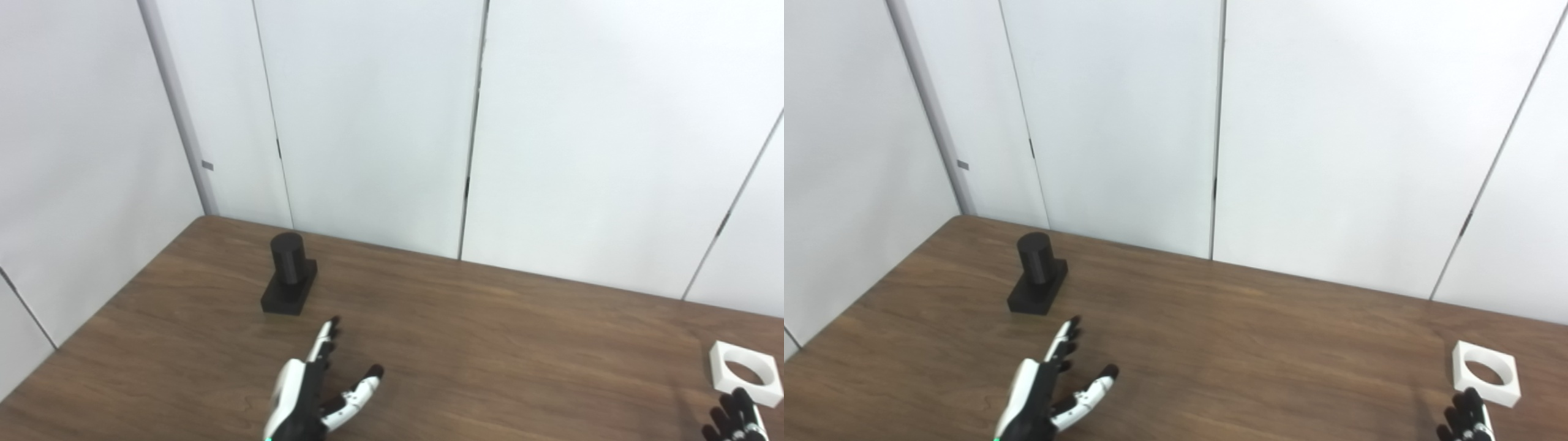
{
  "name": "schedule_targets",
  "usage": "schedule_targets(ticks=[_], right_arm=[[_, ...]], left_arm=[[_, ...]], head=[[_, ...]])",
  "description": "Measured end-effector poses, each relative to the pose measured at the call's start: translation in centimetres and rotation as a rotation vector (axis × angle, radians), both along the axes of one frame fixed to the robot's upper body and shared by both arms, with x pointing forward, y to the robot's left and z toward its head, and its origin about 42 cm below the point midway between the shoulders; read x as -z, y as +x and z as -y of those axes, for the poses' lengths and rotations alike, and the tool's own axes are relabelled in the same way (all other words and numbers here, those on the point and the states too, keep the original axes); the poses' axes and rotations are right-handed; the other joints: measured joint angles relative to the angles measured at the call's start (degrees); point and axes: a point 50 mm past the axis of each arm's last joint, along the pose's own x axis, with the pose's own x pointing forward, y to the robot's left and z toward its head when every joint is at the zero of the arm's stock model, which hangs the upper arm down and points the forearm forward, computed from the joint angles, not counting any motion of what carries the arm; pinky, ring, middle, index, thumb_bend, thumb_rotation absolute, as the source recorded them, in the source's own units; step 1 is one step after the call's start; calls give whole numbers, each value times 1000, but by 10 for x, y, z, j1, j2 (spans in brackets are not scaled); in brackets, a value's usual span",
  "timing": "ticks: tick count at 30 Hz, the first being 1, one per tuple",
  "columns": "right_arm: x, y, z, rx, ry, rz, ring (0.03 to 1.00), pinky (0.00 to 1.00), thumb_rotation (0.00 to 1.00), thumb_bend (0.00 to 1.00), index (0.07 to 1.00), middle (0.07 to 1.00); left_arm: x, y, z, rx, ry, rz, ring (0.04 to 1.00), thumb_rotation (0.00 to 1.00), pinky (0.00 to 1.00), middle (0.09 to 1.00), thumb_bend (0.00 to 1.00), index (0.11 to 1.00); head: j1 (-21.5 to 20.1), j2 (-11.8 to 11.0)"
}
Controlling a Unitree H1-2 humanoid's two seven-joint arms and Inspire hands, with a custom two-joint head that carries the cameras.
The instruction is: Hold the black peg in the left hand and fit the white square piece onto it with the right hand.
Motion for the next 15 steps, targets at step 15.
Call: schedule_targets(ticks=[15], right_arm=[[0,-1,-1,-2,-9,-4,1000,1000,1000,719,1000,986]], left_arm=[[-29,44,-71,-220,343,-93,951,676,924,963,847,936]], head=[[4,3]])
